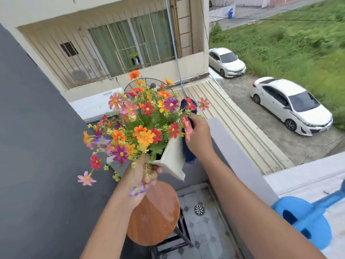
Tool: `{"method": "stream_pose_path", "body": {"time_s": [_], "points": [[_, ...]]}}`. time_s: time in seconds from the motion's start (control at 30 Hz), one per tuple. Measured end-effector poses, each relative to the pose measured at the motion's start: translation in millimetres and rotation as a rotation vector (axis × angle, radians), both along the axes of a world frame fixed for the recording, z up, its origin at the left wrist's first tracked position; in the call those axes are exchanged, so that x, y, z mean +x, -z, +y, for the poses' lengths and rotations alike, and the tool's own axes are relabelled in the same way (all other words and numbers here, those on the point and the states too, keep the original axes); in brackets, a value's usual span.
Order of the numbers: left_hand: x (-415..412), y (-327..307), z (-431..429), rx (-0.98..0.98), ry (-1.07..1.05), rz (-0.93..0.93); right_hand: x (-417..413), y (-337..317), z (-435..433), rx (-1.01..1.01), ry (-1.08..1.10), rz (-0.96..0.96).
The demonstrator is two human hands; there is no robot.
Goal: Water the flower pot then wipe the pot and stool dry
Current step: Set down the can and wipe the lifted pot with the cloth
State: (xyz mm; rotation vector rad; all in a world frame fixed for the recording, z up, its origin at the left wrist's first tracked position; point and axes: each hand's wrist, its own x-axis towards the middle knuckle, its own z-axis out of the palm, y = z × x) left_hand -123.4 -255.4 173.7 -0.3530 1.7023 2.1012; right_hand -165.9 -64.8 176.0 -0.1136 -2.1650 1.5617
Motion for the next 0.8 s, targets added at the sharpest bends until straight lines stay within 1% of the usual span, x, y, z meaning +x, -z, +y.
{"method": "stream_pose_path", "body": {"time_s": [0.1, 0.2, 0.33, 0.4, 0.5, 0.57, 0.63, 0.7, 0.77, 0.8], "points": [[1, 0, -2, 0.027, -0.002, 0.011, -8, 8, 8, -0.055, 0.001, -0.131], [-1, 0, 2, -0.001, -0.007, 0.029, 10, -5, -3, -0.063, 0.000, -0.049], [-7, -9, 7, 0.072, -0.031, 0.035, 41, -9, -34, -0.118, 0.016, 0.052], [-9, -13, 9, 0.123, -0.050, 0.018, 56, 0, -46, -0.080, -0.019, 0.107], [-13, -15, 8, 0.108, -0.088, 0.027, 76, 24, -55, -0.055, -0.072, 0.197], [-12, -16, 7, 0.133, -0.097, 0.019, 84, 44, -56, -0.008, -0.086, 0.211], [-11, -16, 4, 0.176, -0.121, 0.003, 87, 63, -53, 0.021, -0.074, 0.147], [-11, -15, 3, 0.180, -0.141, -0.007, 84, 75, -50, 0.009, -0.025, 0.050], [-10, -14, 3, 0.162, -0.122, -0.005, 81, 77, -50, -0.019, 0.006, -0.032], [-10, -12, 3, 0.143, -0.106, 0.005, 81, 71, -52, -0.029, 0.008, -0.032]]}}
